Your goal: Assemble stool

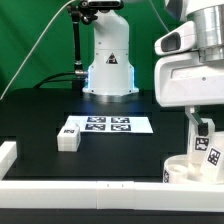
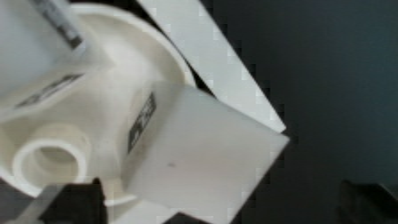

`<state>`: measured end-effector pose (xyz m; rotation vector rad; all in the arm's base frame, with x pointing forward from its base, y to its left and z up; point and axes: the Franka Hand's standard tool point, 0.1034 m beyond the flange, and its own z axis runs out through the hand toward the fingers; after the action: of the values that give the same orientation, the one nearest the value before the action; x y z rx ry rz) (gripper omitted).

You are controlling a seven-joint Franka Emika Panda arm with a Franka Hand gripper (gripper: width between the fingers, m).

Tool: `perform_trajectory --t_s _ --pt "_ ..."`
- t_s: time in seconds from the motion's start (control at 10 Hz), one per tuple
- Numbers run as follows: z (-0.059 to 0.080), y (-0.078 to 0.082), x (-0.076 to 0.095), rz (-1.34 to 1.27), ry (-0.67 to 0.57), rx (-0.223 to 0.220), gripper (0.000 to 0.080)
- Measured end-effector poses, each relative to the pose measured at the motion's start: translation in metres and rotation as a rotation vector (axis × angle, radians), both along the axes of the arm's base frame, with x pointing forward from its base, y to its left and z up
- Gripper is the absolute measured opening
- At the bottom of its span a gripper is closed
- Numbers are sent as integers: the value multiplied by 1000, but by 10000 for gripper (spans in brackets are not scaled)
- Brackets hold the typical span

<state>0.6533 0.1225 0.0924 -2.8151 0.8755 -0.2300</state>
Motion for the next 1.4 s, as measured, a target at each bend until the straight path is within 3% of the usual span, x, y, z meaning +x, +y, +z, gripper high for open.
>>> perform_trajectory --t_s 0.3,0.6,0.9,1.4 --pt "0 0 0 230 -30 -51 649" --pt "1 1 0 602 -68 -144 649" --pt "3 -3 4 944 -65 -210 649" --pt "0 -6 5 1290 -63 -290 649"
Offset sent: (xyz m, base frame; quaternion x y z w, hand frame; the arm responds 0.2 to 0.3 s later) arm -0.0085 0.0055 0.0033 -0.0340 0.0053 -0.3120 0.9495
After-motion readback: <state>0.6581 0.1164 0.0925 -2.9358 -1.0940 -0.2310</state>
